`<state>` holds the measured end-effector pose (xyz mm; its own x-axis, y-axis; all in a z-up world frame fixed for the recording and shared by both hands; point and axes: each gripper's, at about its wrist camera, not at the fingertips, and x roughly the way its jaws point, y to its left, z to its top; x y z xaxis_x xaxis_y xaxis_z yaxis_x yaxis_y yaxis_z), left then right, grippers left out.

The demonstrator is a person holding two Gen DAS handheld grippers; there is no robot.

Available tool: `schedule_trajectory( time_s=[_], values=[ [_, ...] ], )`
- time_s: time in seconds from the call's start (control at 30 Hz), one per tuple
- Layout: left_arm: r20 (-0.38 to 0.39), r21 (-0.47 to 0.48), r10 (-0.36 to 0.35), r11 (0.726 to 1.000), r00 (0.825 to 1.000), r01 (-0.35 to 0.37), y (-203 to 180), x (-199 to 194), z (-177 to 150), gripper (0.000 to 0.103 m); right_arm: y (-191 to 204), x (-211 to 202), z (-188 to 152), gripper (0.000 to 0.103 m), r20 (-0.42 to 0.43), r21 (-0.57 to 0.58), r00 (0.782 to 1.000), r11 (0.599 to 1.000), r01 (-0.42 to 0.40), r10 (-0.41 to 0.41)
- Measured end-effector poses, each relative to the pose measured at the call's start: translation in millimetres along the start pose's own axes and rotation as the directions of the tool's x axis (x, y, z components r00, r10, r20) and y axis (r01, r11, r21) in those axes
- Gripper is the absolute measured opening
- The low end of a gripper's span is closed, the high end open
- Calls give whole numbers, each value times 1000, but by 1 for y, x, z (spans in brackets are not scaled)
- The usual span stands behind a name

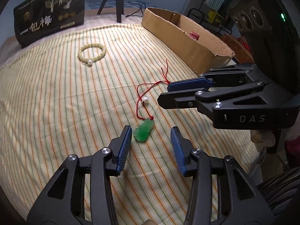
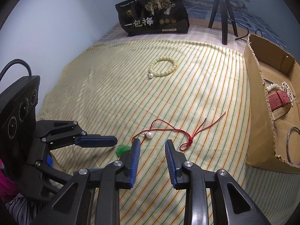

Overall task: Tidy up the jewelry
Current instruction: 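Close the left tool on the jade pendant while the right tool grasps its red string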

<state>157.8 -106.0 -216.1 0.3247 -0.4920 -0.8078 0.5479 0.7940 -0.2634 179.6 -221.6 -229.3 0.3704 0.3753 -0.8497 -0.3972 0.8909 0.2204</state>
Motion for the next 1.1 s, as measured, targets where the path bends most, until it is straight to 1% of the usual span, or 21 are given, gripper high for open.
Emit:
schedule_trajectory(
  time_s=[0.17, 0.2, 0.23, 0.27, 0.33, 0.4, 0.67, 0.97, 1.1],
  values=[
    [3, 0, 25, 1000, 1000, -25, 3, 9, -1, 43, -3, 6, 1, 26, -1, 4, 1000, 1000, -3, 3],
    [7, -1, 26, 1000, 1000, -26, 3, 9, -1, 42, -3, 7, 2, 26, -1, 2, 1000, 1000, -4, 4],
    [13, 0, 32, 999, 999, -32, 3, 10, -1, 37, -4, 8, 2, 26, -2, 1, 1000, 1000, -5, 5],
    [15, 3, 46, 999, 999, -46, 3, 10, -1, 30, -4, 9, 2, 26, -3, -1, 1000, 1000, -5, 5],
    [13, 4, 71, 997, 997, -71, 5, 12, -2, 22, -3, 12, 3, 26, -4, -8, 1000, 1000, -4, 4],
    [17, 6, 70, 998, 997, -70, 6, 11, -2, 18, -1, 13, 3, 26, -4, -16, 1000, 1000, 2, -2],
    [15, 1, 106, 994, 994, -106, 11, 5, -8, 18, 11, 22, 3, 26, -3, -82, 1000, 996, 30, -31],
    [23, -6, 113, 994, 993, -113, 16, 1, -13, 18, 15, 31, 5, 20, 5, -117, 998, 991, 70, -70],
    [25, -7, 116, 993, 993, -115, 16, 0, -14, 18, 19, 34, 5, 14, 4, -143, 996, 985, 91, -92]
  ],
)
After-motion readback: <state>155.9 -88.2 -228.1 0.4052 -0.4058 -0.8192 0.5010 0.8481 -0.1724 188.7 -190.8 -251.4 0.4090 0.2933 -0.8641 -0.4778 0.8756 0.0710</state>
